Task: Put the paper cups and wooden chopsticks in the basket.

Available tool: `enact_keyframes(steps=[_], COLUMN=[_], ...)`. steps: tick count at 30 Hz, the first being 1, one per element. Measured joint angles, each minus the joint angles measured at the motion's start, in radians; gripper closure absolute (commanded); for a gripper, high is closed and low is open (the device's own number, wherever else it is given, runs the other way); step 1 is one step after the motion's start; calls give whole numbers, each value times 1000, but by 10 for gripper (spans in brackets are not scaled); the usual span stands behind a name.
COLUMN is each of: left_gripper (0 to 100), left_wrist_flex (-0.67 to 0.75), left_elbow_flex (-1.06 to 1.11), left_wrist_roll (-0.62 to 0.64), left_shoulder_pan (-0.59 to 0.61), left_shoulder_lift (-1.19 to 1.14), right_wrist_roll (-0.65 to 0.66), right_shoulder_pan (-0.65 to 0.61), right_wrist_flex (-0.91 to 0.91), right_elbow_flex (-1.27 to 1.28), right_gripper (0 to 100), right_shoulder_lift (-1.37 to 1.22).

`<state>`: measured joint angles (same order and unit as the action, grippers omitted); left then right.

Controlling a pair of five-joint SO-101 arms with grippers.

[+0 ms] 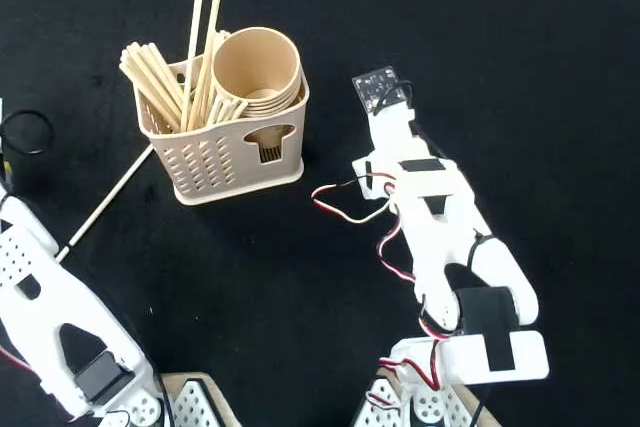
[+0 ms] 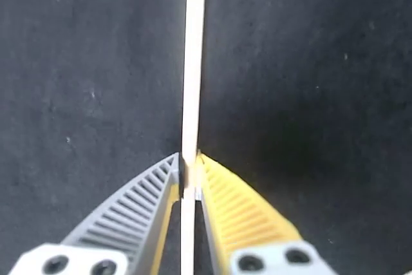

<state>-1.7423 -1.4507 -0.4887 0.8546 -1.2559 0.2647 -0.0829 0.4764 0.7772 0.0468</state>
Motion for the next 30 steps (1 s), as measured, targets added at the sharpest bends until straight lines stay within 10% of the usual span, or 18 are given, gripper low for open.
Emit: enact_keyframes(steps=[19, 30], left_gripper=[970, 970], left_wrist_flex=[17, 568], left_elbow_flex=[807, 1818], left_wrist_roll=[164, 209], left_shoulder_pan=[-66, -203], left_shoulder_lift=[692, 1792], right_wrist_roll=[0, 0], right_shoulder_pan=[0, 0], right_wrist_flex=[-34, -34], right_elbow_flex=[8, 8], right_gripper=[987, 987], right_shoulder_lift=[0, 0])
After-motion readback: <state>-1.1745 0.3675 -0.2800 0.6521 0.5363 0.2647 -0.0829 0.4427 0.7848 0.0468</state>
